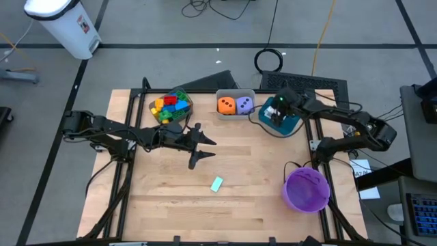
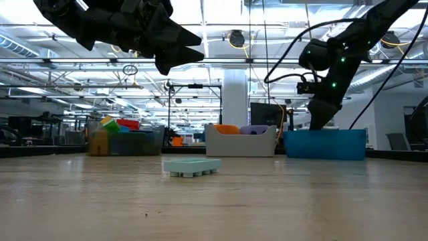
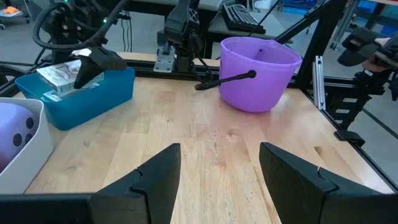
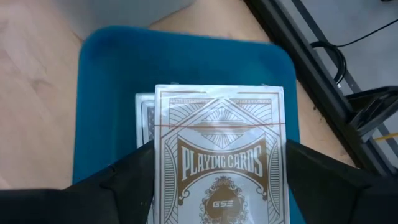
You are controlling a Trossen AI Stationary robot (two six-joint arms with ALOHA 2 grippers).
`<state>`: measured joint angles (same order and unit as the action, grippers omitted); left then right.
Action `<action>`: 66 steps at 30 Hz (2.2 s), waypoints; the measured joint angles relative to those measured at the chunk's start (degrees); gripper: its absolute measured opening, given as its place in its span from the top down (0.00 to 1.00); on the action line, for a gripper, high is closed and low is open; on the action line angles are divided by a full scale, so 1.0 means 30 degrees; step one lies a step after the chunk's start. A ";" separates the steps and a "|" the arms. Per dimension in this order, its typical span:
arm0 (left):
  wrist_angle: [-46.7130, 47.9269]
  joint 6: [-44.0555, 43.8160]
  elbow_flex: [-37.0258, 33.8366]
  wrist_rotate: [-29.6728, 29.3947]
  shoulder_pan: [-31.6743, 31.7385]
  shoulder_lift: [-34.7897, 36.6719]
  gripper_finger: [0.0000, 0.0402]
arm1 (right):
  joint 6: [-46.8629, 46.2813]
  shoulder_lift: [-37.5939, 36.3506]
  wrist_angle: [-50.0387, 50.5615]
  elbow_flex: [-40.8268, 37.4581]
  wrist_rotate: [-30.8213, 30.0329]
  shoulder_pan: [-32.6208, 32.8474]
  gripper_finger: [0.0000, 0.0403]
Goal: Pick & Place Toys
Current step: Put the yellow deck of cards into the blue bin, then put the light blue gamepiece into the black bin
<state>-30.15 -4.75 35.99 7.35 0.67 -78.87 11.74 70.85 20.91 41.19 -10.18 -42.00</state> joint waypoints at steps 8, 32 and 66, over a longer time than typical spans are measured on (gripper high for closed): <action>0.0000 0.0000 0.0000 0.0002 0.0000 0.0000 0.44 | 0.0020 0.0000 -0.0413 -0.0038 -0.0015 0.0000 0.15; 0.1185 -0.0707 0.0156 -0.2860 -0.3152 -0.0763 0.44 | -0.1660 -0.2214 -0.4897 0.0045 0.6932 0.5301 0.18; 1.7567 -1.5578 1.3043 -0.9857 -0.7488 -1.1948 0.44 | -0.0698 -0.0055 -1.3491 -0.4540 0.2919 1.3289 0.19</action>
<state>22.55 -51.49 75.12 -22.22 -21.80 -114.71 9.65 70.68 -19.56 27.57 -1.42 -2.13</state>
